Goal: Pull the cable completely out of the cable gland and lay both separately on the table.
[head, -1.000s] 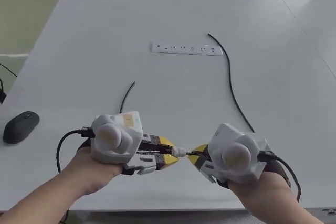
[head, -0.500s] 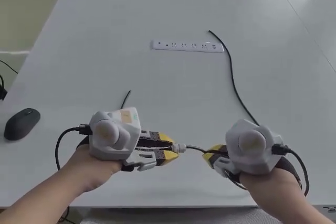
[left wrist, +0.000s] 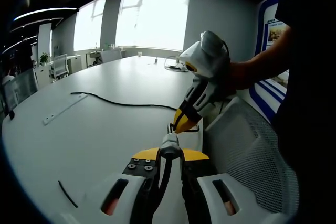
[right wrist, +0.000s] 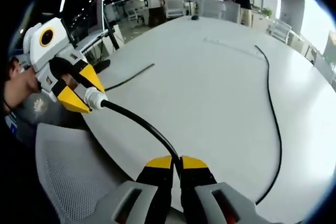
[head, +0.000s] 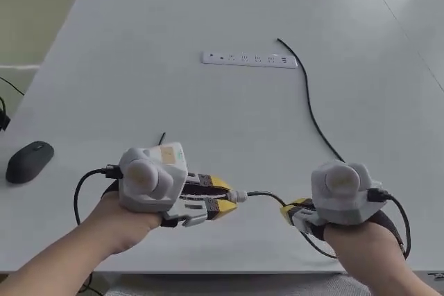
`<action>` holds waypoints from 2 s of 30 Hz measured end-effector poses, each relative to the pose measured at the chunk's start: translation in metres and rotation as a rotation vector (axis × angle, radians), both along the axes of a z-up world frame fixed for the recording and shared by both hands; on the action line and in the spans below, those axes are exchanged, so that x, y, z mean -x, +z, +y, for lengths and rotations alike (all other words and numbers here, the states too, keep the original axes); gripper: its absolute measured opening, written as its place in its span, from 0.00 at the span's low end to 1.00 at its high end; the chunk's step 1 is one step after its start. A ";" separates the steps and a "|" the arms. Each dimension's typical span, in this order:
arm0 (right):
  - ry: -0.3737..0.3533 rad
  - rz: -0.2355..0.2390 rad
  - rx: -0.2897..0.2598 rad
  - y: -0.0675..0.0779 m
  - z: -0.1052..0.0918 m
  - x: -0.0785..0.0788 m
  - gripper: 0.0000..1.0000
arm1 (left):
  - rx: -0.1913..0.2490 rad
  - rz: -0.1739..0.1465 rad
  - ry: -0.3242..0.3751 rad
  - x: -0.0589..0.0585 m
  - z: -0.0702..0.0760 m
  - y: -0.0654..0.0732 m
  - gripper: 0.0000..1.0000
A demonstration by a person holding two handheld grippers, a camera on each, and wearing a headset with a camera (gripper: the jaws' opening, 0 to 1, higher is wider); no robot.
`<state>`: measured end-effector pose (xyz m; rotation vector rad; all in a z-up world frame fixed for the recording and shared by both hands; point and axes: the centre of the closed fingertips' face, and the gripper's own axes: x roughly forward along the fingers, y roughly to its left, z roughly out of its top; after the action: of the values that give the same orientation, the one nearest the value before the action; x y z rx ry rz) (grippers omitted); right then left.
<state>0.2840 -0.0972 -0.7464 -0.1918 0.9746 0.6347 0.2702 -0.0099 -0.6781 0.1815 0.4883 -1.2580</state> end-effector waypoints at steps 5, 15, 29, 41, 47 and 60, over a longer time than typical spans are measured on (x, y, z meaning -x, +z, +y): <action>0.015 -0.011 0.004 0.001 0.002 0.001 0.00 | 0.001 0.003 0.005 -0.002 0.001 0.000 0.15; 0.115 -0.070 0.000 0.010 0.009 0.007 0.01 | 0.000 0.018 0.025 -0.006 0.010 -0.002 0.15; 0.333 -0.232 -0.038 0.055 0.063 0.007 0.14 | -0.005 0.016 0.008 -0.001 0.011 -0.002 0.15; 0.489 -0.284 0.052 0.053 0.086 0.006 0.06 | -0.012 0.015 -0.013 -0.001 0.010 -0.002 0.15; 0.482 -0.279 0.059 0.051 0.085 0.007 0.02 | -0.010 0.014 -0.020 -0.001 0.009 -0.002 0.15; 0.327 -0.207 0.008 0.046 0.070 0.001 0.00 | 0.002 0.005 -0.005 -0.005 0.009 0.002 0.15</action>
<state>0.2832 -0.0268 -0.7008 -0.4214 0.7507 0.8916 0.2756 -0.0009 -0.6763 0.1779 0.4906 -1.2638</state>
